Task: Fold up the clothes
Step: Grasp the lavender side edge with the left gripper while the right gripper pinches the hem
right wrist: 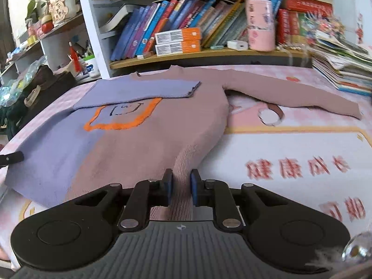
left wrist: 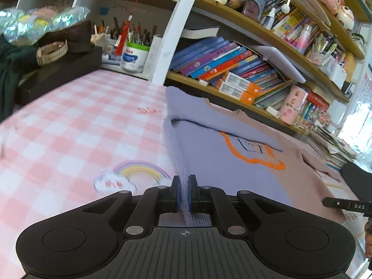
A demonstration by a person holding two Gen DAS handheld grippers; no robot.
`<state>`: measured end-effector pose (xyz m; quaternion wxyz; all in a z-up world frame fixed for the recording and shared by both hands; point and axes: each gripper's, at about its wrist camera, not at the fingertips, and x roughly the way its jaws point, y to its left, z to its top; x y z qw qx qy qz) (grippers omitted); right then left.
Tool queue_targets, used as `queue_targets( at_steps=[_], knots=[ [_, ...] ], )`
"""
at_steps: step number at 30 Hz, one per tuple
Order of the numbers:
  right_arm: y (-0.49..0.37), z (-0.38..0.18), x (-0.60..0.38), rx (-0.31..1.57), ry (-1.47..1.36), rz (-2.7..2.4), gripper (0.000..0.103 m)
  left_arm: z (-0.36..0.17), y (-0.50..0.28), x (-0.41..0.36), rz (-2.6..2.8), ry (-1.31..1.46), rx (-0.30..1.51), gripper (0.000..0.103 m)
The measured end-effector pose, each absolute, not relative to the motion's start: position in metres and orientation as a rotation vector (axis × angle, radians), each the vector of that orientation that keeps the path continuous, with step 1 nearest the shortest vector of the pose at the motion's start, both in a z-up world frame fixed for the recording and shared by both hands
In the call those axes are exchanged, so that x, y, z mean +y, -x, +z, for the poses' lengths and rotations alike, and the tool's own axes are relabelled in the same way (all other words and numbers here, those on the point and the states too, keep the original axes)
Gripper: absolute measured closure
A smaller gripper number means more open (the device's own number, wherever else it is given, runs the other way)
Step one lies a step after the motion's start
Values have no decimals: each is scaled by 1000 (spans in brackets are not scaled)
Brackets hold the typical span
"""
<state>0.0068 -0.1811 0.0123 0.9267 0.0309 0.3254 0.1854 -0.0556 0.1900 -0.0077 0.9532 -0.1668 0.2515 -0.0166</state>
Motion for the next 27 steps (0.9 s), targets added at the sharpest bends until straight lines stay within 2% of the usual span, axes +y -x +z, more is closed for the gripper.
queue_targets(
  at_steps=[23,26,27],
  knots=[
    [20,15,-213,639,-77,359,94,-9,64,181,-64,321,517,98],
    [18,16,-213,641,-90,363,90,-7,68,182,-61,308,520,97],
    [17,17,-212,641,-91,363,83,-7,70,182,-55,307,525,96]
  ],
)
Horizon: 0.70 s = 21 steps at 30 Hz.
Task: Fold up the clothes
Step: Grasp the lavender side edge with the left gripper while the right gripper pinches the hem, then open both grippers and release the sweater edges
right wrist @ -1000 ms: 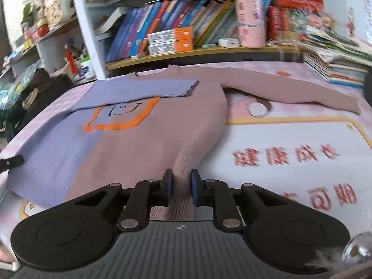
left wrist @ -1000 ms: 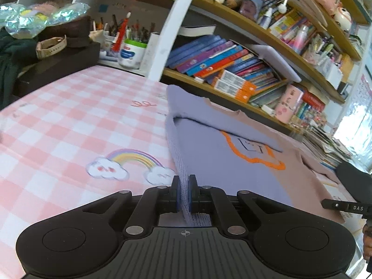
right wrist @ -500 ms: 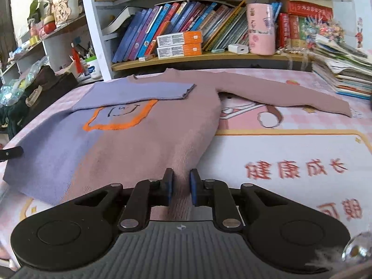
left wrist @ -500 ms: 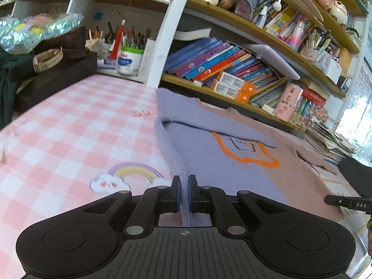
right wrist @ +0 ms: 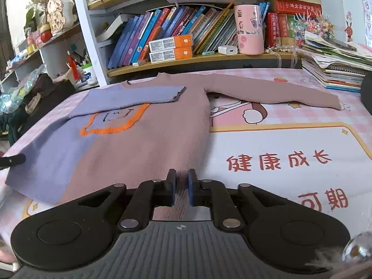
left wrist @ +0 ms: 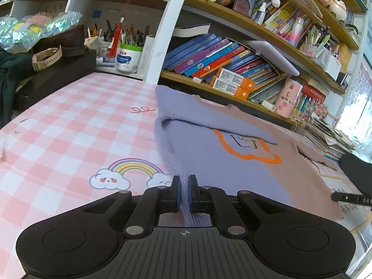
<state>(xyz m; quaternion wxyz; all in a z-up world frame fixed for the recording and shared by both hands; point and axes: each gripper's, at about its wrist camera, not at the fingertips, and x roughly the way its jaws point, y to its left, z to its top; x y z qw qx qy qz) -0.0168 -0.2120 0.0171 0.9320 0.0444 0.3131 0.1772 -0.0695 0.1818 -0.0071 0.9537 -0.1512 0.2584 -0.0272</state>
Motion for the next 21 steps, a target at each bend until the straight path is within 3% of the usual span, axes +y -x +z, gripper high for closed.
queue_targets(
  at_steps=[1,2,5,8,10,12,21],
  knots=[
    [15,18,-211,639,-93,362,66,-7,70,182,-51,309,532,95],
    [13,18,-209,635,-93,358,61,-8,70,183,-47,312,539,93],
    [7,14,-205,650,-82,345,59,-12,70,184,-44,321,551,89],
    [6,8,-200,664,-62,350,69,-17,69,182,-65,319,556,90],
    [6,8,-197,662,-38,355,90,-18,69,180,-74,307,547,93],
    [7,8,-198,670,-59,367,91,-17,68,178,-80,300,547,97],
    [16,9,-207,671,-45,355,92,-14,66,168,-104,257,545,98]
  ],
)
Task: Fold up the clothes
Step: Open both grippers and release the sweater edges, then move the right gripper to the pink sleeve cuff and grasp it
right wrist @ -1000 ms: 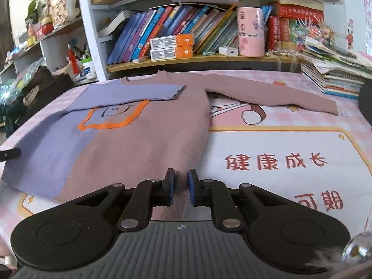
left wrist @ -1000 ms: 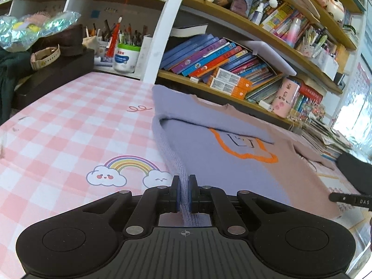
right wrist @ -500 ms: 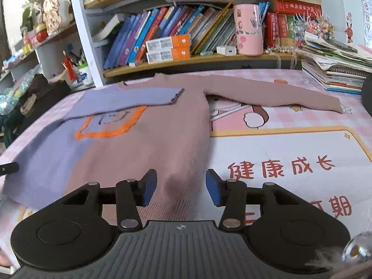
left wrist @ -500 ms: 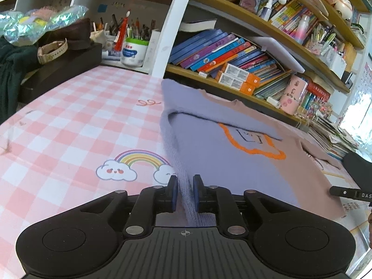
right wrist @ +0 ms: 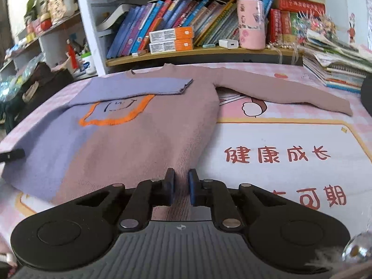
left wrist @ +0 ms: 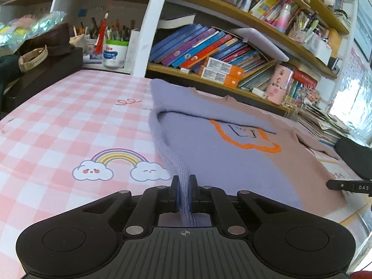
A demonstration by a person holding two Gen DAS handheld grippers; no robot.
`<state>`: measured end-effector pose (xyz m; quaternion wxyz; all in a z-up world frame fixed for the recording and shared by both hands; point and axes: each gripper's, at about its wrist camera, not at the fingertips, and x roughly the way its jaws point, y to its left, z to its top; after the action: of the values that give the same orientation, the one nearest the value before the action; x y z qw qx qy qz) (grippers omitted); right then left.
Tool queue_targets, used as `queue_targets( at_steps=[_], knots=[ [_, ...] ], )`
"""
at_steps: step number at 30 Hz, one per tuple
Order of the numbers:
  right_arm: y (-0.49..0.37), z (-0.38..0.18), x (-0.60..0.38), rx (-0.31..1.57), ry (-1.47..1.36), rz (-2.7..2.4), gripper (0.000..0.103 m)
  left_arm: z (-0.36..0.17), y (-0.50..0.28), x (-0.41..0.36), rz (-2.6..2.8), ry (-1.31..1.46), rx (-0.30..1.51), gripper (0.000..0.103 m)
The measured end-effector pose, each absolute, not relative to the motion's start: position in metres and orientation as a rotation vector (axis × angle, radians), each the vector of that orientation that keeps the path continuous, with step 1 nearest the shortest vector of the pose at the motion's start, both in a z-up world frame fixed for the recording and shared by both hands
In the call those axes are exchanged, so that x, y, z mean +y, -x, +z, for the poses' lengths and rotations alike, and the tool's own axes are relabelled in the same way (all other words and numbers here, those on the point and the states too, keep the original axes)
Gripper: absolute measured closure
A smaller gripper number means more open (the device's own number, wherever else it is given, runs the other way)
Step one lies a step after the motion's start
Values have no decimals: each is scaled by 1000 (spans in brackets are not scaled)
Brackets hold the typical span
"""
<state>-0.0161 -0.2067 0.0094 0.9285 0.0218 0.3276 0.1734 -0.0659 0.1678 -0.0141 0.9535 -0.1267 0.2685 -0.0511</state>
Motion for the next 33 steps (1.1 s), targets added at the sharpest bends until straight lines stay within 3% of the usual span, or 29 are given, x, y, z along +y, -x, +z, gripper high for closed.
queue_targets(
  at_steps=[4,5,7,9,13,18,20,27,33],
  knots=[
    [19,8,-199,651,-21,355,89,-12,70,174,-82,257,557,96],
    [21,8,-200,646,-13,343,86,-10,72,174,-74,232,559,91],
    [25,10,-203,632,6,313,65,-4,78,173,-42,177,545,80],
    [29,17,-211,599,14,290,56,7,89,176,15,139,494,56],
    [32,26,-228,557,-27,266,46,31,107,178,47,142,377,48],
    [32,36,-239,526,-51,246,32,50,105,141,-95,138,278,16],
    [32,40,-242,510,-57,240,26,50,103,121,-160,108,263,9],
    [31,39,-267,506,-104,206,23,27,102,68,-176,-130,276,6],
    [16,42,-297,503,-138,146,22,22,93,72,-161,-125,284,4]
  ],
)
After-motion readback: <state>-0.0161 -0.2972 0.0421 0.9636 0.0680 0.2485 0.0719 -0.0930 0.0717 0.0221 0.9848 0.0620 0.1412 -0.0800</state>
